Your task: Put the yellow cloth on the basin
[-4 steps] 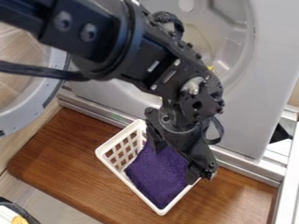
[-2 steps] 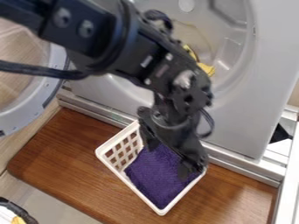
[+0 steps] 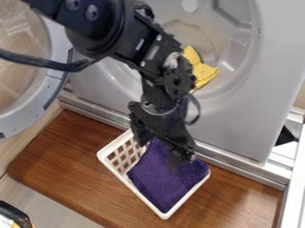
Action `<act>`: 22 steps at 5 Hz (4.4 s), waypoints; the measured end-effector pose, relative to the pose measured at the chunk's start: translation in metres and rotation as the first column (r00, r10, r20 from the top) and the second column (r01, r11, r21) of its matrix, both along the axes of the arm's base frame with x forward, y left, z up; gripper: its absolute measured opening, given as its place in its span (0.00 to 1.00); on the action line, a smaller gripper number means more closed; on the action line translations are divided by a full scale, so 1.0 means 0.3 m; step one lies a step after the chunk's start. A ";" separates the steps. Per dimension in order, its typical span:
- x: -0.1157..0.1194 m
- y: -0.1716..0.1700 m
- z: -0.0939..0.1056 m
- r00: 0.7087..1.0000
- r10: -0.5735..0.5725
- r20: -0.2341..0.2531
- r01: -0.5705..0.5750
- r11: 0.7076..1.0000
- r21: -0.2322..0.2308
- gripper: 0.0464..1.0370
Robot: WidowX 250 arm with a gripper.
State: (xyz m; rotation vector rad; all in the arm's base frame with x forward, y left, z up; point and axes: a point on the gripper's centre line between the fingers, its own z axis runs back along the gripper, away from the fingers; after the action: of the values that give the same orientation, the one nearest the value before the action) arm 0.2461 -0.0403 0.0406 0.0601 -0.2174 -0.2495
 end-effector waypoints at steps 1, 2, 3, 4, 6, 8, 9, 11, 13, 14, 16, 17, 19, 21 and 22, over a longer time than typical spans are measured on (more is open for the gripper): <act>0.059 0.035 -0.011 1.000 0.011 0.018 -0.011 1.000 -0.006 0.96; 0.123 0.058 -0.005 0.997 0.039 0.071 -0.039 0.999 0.001 0.96; 0.203 0.072 0.019 0.980 0.098 0.176 -0.095 0.995 -0.026 0.96; 0.264 0.085 0.024 0.965 0.130 0.227 -0.123 0.991 -0.042 0.96; 0.383 0.133 0.060 0.945 0.173 0.276 -0.165 0.985 -0.054 0.96; 0.461 0.176 0.017 0.960 0.196 0.200 -0.192 0.981 -0.040 0.96; 0.468 0.178 0.006 0.965 0.192 0.177 -0.189 0.981 -0.039 0.93; 0.448 0.162 -0.017 0.963 0.209 0.168 -0.205 0.978 -0.040 0.36; 0.436 0.162 -0.021 0.965 0.208 0.162 -0.205 0.978 -0.035 0.03; 0.432 0.163 -0.021 0.966 0.205 0.156 -0.202 0.979 -0.031 0.01; 0.408 0.160 -0.010 0.970 0.199 0.141 -0.196 0.980 -0.031 0.01; 0.381 0.160 0.050 0.963 0.210 0.167 -0.206 0.978 -0.042 0.01; 0.236 0.095 0.140 0.970 0.165 0.178 -0.157 0.986 -0.060 0.01; 0.023 0.033 0.101 0.980 0.113 0.162 -0.102 0.992 -0.075 0.01; -0.035 0.026 0.042 0.983 0.115 0.144 -0.105 0.992 -0.075 0.01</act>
State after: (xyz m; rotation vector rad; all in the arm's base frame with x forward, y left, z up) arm 0.2357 -0.0324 0.0531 0.0236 -0.3693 -0.1271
